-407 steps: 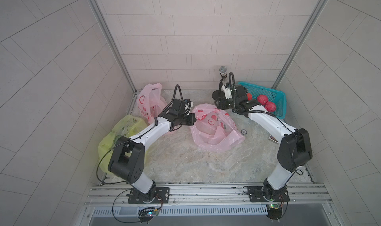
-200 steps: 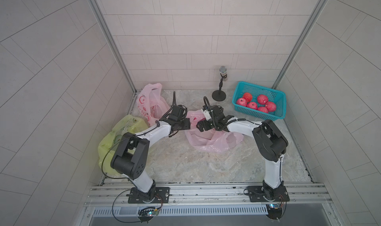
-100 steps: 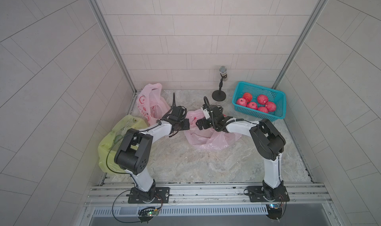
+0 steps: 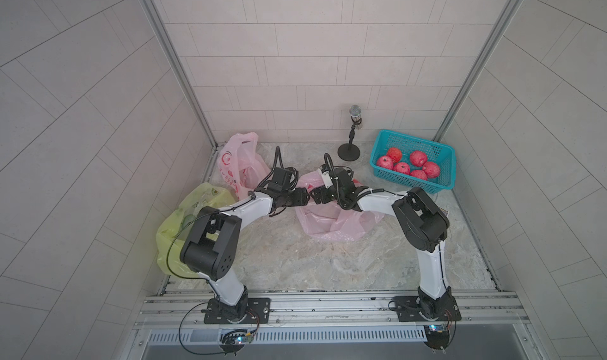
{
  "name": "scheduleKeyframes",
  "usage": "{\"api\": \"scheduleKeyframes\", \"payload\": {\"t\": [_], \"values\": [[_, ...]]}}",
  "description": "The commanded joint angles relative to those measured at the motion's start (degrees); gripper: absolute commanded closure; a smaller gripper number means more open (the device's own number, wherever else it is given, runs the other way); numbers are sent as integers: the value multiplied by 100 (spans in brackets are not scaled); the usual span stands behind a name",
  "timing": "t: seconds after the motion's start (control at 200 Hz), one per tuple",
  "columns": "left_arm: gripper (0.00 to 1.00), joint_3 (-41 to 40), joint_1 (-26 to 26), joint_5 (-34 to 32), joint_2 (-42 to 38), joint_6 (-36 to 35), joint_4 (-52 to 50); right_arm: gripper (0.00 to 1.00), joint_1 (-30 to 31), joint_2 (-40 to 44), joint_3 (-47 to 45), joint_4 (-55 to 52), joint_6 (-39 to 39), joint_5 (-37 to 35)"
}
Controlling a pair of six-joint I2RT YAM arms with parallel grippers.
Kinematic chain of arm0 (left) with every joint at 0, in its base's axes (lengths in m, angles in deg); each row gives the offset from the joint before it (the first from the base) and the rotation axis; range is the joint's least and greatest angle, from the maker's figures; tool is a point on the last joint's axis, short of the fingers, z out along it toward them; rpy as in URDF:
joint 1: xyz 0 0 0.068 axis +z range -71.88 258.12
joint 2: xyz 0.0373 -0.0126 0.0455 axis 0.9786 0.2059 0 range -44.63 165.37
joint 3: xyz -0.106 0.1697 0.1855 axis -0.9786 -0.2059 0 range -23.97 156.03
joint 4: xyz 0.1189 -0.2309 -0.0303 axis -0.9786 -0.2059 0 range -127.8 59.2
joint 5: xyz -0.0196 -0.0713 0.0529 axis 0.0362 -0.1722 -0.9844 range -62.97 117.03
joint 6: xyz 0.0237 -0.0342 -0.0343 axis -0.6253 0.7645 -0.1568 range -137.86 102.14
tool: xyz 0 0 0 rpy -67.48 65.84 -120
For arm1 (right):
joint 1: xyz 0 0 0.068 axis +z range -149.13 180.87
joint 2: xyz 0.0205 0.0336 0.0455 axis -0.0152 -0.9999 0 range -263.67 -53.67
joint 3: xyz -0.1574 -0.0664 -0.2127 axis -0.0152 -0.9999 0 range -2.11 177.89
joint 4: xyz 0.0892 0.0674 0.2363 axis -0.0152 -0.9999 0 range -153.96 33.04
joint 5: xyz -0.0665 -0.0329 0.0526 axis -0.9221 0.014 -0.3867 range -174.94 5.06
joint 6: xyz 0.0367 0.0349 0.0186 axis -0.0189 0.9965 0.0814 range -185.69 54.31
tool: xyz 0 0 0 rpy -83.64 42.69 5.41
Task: Untie the knot of a plastic bag & take out the apple
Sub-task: Adjust the apple in the plastic bag.
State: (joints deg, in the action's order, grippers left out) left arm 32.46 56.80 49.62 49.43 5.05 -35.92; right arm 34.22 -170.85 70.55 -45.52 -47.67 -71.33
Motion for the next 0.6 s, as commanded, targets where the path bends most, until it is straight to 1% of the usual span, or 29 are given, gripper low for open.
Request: {"api": "scheduleKeyframes", "payload": {"t": [0.0,0.115,0.19,0.31,0.485,0.59], "values": [[31,-75,26,603,-562,-287,184,12,-3,289,-246,-229,-59,197],[31,-183,84,929,-987,-316,318,10,-12,532,-513,-370,-127,272],[30,-187,93,1034,-1039,-274,482,9,-7,662,-631,-479,-158,320],[30,54,76,712,-653,-398,521,8,-7,887,-770,-616,-123,441],[29,710,29,-416,-59,-925,106,8,-3,1285,-975,-769,-44,585],[28,1095,6,-663,293,-1308,-74,8,9,1419,-991,-915,-61,763]]}}
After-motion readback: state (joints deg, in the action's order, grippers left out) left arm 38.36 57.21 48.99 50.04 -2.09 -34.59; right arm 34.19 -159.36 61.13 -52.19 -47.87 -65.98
